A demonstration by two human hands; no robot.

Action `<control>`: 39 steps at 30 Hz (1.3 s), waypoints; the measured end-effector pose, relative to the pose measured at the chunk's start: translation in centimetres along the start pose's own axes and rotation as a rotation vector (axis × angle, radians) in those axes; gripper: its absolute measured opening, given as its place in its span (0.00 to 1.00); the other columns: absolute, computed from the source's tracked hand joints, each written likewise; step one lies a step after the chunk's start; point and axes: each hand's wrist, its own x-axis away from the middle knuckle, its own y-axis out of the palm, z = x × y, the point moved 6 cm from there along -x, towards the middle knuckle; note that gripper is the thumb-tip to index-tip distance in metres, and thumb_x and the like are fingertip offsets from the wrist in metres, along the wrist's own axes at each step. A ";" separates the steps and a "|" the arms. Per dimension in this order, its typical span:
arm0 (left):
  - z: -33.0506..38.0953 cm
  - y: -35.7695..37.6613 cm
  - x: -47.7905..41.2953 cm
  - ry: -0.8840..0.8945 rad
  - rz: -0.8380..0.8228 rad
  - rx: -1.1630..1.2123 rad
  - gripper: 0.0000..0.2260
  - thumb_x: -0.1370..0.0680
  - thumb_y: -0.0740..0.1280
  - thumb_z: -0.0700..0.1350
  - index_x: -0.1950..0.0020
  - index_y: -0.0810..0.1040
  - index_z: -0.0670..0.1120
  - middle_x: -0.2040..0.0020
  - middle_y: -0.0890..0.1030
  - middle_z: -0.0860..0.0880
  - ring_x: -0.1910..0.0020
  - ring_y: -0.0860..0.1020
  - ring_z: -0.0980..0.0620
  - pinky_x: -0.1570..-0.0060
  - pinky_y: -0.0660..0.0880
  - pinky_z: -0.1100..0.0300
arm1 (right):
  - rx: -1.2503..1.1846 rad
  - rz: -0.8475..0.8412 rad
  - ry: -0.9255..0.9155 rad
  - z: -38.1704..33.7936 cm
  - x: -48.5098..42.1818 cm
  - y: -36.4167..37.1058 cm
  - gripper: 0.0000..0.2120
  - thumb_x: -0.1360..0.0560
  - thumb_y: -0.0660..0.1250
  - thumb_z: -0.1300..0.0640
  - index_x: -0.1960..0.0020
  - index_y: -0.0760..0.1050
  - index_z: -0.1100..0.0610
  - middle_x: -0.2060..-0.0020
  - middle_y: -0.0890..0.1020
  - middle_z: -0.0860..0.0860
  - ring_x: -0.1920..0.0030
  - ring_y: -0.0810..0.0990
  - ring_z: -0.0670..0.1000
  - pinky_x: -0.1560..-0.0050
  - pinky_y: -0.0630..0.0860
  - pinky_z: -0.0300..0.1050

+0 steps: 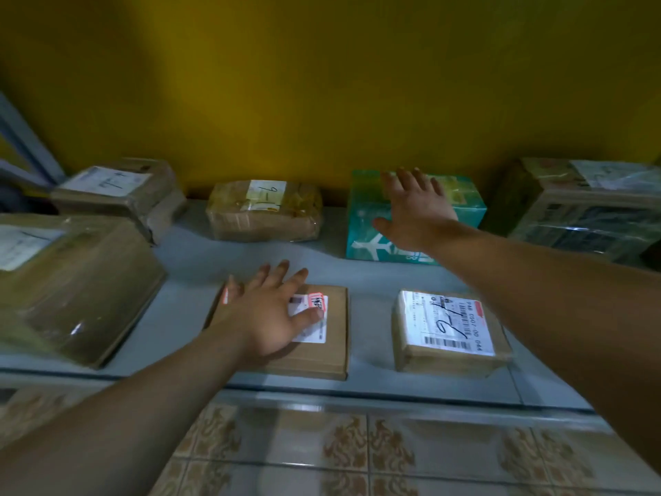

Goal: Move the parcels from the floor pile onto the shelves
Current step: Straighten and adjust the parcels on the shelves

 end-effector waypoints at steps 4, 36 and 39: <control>-5.0 -5.9 0.5 -0.075 0.099 -0.101 0.34 0.24 0.51 0.70 0.21 0.46 0.59 0.20 0.42 0.53 0.22 0.40 0.50 0.28 0.40 0.37 | -0.044 0.005 -0.079 -5.4 -0.1 -1.0 0.37 0.22 0.60 0.39 0.20 0.50 0.52 0.21 0.54 0.55 0.21 0.50 0.59 0.23 0.51 0.57; -24.9 -9.9 3.5 -0.349 0.103 0.082 0.35 0.27 0.57 0.72 0.24 0.46 0.67 0.22 0.38 0.60 0.22 0.40 0.48 0.30 0.40 0.30 | 0.026 -0.179 -0.043 -22.5 -9.0 8.4 0.36 0.20 0.55 0.36 0.19 0.44 0.46 0.20 0.43 0.54 0.21 0.41 0.60 0.25 0.43 0.64; -24.9 -9.9 3.6 -0.354 0.105 0.074 0.35 0.27 0.56 0.72 0.24 0.46 0.67 0.22 0.38 0.60 0.22 0.40 0.49 0.29 0.41 0.31 | -0.002 -0.149 -0.042 -22.4 -9.3 9.2 0.33 0.20 0.55 0.36 0.20 0.47 0.45 0.20 0.46 0.54 0.21 0.44 0.61 0.25 0.46 0.64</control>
